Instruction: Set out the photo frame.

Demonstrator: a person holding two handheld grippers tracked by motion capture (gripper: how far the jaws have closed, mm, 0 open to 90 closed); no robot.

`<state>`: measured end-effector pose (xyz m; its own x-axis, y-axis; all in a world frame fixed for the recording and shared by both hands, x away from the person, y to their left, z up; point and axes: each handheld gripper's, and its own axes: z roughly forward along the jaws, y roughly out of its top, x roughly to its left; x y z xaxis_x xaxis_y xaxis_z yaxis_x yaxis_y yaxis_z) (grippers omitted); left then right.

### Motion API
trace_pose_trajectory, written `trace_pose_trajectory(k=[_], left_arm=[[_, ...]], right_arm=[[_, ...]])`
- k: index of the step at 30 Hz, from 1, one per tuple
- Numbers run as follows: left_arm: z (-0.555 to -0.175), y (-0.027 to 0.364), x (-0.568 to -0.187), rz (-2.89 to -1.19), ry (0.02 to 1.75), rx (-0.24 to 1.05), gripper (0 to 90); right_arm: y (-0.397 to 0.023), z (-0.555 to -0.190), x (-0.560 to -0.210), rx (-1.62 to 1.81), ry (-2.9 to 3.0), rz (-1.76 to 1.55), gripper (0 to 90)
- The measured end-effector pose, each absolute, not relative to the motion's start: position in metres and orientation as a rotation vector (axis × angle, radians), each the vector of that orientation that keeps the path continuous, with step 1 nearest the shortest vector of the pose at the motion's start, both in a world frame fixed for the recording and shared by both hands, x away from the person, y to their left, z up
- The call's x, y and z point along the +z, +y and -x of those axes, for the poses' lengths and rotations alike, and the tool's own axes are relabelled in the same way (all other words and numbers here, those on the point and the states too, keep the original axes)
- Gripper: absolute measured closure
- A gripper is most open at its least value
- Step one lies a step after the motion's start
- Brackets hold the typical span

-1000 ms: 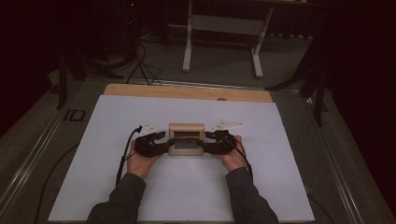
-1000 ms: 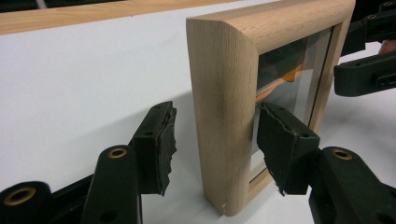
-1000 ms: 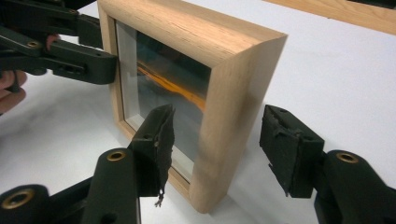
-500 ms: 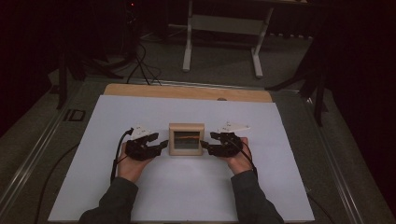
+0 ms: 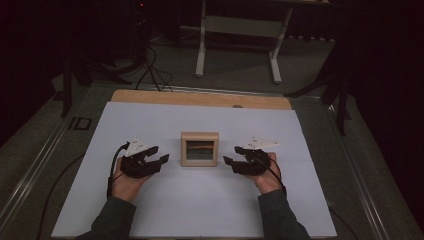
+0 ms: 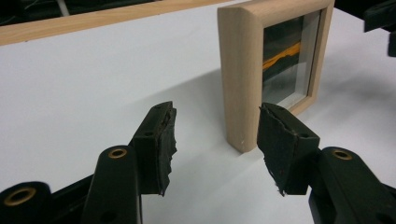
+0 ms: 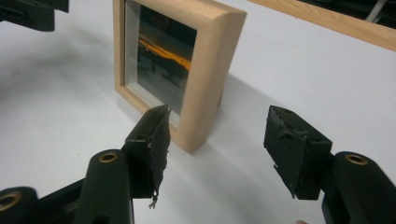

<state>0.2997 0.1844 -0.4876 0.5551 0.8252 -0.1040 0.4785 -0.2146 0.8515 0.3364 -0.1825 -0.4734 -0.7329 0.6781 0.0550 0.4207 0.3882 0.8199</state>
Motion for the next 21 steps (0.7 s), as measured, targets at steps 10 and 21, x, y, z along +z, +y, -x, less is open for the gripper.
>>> trace_pose_trajectory(k=[10, 21], left_arm=[[-0.288, 0.202, -0.489, -1.862, 1.087, 0.510, 46.4], [-0.271, 0.225, -0.487, -1.839, 1.123, 0.546, 46.3]], right_arm=[[-0.205, -0.325, -0.477, 1.249, 2.327, -0.987, 39.4], [-0.237, -0.307, -0.482, 1.244, 2.245, -1.010, 39.0]])
